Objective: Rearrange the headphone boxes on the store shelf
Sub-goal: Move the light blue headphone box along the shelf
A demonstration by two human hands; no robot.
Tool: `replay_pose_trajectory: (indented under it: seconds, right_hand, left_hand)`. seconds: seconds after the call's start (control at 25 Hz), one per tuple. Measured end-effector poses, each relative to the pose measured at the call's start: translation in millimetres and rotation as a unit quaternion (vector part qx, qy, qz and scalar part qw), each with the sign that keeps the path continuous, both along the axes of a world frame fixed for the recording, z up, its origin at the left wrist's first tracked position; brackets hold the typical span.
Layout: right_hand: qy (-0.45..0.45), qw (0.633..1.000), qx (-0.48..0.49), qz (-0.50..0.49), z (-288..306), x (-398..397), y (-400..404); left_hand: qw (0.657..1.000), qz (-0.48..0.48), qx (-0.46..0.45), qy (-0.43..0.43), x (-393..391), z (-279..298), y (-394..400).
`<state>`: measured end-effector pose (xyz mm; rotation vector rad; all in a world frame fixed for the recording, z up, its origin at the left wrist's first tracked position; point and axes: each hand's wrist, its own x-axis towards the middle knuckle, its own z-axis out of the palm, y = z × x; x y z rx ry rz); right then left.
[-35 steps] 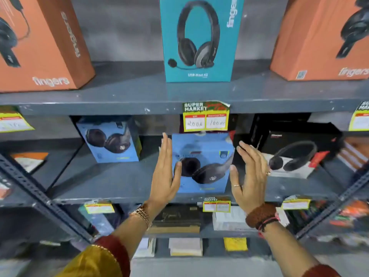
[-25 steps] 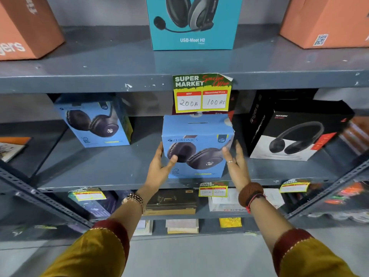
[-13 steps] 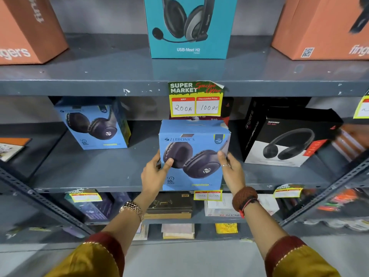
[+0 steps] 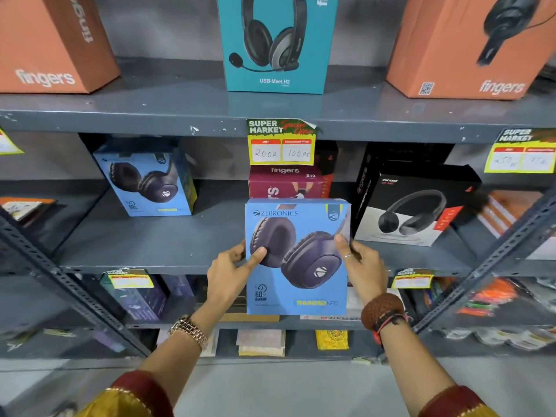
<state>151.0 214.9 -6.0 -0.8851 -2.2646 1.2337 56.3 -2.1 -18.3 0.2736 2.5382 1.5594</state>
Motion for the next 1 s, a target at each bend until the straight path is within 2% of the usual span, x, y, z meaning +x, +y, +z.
replay_pose_trajectory:
  seconds: [0.16,0.32,0.68,0.88,1.0]
  right_hand:
    - [-0.002,1.0,-0.01,0.029,3,-10,-25]
    - [0.005,0.997,-0.04,0.069,6,-40,-84]
    - [0.053,0.976,-0.12,0.175,-7,-178,-235]
    - [0.064,0.969,-0.156,0.179,-18,-238,-275]
    - [0.058,0.972,-0.145,0.174,-24,-257,-285]
  left_hand:
    - [1.0,0.022,0.016,0.0,-3,-3,-24]
    - [0.998,0.035,0.057,0.009,-29,-2,-80]
    - [0.982,0.073,0.171,0.03,-150,-6,-230]
    - [0.978,0.067,0.193,0.027,-219,-20,-271]
    - [0.977,0.064,0.201,0.018,-246,-33,-281]
